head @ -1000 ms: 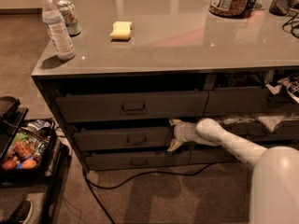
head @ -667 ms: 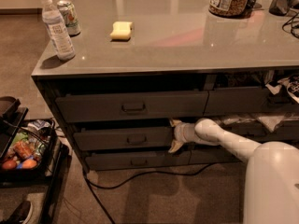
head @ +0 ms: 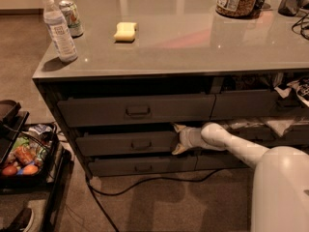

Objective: Open middle drawer

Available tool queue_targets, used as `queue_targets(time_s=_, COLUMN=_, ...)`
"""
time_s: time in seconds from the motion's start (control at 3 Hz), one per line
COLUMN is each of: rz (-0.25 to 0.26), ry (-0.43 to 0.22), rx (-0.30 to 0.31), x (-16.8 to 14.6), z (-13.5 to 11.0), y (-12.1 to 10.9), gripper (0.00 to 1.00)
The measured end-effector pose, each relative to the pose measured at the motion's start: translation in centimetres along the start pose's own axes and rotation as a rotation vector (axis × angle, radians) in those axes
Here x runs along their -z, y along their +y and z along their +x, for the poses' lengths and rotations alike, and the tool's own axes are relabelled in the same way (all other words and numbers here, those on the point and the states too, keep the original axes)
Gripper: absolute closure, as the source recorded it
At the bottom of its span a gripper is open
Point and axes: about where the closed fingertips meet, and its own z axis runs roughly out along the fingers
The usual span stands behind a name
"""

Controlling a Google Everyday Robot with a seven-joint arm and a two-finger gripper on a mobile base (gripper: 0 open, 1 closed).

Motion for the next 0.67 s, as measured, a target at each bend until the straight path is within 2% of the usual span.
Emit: queue_targets(time_s=0.67, rz=0.0, ry=0.0, rx=0.0, x=-0.01, z=-0.01, y=0.01, gripper=0.65)
